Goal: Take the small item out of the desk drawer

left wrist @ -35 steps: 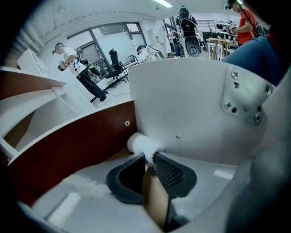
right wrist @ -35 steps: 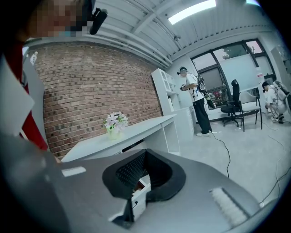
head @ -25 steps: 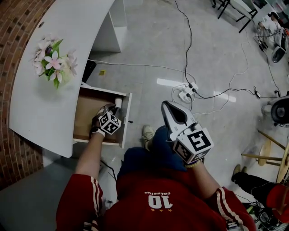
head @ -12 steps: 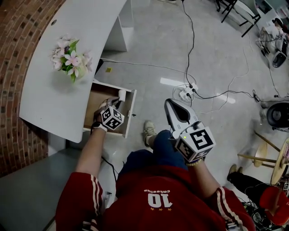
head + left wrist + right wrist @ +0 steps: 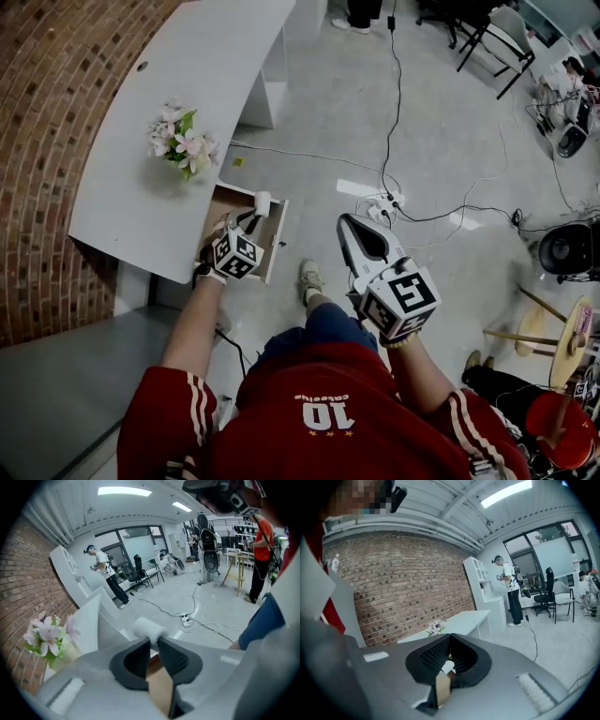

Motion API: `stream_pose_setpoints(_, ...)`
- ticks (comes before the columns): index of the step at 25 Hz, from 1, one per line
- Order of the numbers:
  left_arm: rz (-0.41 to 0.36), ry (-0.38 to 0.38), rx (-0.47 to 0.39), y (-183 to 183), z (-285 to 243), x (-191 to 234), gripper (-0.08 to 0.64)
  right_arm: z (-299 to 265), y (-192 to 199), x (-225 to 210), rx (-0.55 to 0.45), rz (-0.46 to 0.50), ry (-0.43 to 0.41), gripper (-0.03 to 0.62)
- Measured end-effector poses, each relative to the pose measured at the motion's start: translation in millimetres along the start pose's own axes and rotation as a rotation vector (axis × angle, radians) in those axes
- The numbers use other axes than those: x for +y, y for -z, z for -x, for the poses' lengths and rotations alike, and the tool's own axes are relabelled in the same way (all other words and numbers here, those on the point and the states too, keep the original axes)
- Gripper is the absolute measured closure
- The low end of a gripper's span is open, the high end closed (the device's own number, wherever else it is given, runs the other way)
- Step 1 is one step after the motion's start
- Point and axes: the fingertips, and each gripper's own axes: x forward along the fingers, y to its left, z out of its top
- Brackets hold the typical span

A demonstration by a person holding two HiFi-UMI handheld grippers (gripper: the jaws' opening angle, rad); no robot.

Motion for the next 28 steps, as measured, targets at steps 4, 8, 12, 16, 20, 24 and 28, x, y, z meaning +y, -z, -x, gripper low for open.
stream_pose_setpoints(4, -0.013, -0.015, -0.039, -31, 35, 2, 0.495, 11, -23, 11, -0.012, 0.004, -0.008, 0.591)
stream_pose_setpoints(8, 0.012, -0.034, -0.085, -50, 68, 3, 0.494, 15, -37, 28, -0.029, 0.037, -0.035, 0.591)
stream_pose_setpoints(12, 0.062, -0.055, -0.143, -65, 105, 1, 0.494, 25, -48, 51, -0.056, 0.068, -0.052, 0.591)
stream_pose_setpoints(16, 0.080, -0.065, -0.188, -71, 147, -11, 0.494, 46, -52, 80, -0.086, 0.092, -0.059, 0.591)
stream_pose_setpoints(20, 0.117, -0.075, -0.232, -75, 193, -28, 0.494, 71, -44, 112, -0.083, 0.091, -0.057, 0.591)
stream_pose_setpoints(24, 0.120, -0.115, -0.286, -78, 238, -43, 0.494, 90, -36, 142, -0.109, 0.112, -0.060, 0.591)
stream_pose_setpoints(28, 0.173, -0.124, -0.349, -85, 291, -63, 0.494, 110, -27, 172, -0.114, 0.133, -0.068, 0.591)
